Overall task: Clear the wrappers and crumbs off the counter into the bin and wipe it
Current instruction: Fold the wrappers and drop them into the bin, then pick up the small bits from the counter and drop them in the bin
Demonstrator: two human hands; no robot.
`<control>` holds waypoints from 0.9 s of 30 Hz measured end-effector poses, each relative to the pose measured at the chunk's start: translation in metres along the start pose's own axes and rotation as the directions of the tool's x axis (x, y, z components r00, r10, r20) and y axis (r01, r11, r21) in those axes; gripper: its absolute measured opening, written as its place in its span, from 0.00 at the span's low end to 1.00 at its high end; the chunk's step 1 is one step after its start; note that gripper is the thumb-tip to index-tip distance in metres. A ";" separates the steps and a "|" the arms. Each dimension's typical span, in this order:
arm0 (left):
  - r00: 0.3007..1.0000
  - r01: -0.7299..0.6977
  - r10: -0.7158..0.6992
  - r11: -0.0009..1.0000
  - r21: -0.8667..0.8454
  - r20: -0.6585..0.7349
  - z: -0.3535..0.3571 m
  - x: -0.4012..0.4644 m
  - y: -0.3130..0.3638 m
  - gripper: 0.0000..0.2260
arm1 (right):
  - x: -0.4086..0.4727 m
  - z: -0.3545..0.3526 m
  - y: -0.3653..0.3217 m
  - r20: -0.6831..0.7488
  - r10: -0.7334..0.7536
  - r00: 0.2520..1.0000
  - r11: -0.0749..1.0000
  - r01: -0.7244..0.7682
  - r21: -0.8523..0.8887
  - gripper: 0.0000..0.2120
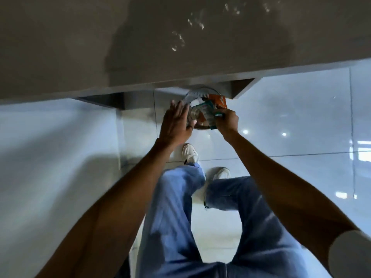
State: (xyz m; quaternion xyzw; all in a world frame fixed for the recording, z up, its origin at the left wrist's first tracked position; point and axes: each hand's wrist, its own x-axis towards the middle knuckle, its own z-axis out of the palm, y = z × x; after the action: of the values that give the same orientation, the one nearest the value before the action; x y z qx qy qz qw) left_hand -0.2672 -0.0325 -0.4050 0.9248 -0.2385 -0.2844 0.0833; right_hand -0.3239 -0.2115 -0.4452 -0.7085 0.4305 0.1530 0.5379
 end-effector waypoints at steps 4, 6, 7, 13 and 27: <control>1.000 -0.027 0.026 0.992 0.125 0.004 0.035 0.038 -0.017 0.32 | 0.071 0.044 0.013 0.213 0.044 0.976 0.999 -0.037 -0.040 0.24; 1.000 -0.026 0.027 0.990 0.139 -0.009 0.028 0.028 -0.019 0.32 | 0.076 0.047 0.009 0.217 0.015 0.976 0.983 0.026 -0.183 0.29; 1.000 -0.018 0.021 0.991 0.130 -0.021 0.017 0.014 -0.015 0.32 | 0.065 0.040 0.003 0.203 -0.030 0.979 0.960 0.085 -0.269 0.31; 0.997 -0.025 0.032 0.995 0.098 -0.069 -0.084 -0.124 0.046 0.31 | -0.114 -0.038 -0.047 0.285 -0.495 0.821 0.548 0.550 -0.631 0.32; 0.823 0.175 -0.114 0.983 0.058 -0.557 -0.307 -0.098 0.059 0.31 | -0.165 -0.125 -0.310 0.193 -0.851 0.488 0.248 0.698 -0.671 0.27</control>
State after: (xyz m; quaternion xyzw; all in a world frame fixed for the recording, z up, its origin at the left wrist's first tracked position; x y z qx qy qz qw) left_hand -0.1877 -0.0300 -0.0872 0.9859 -0.1485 0.0017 0.0774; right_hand -0.2108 -0.2342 -0.0901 -0.9786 -0.0124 -0.0652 0.1948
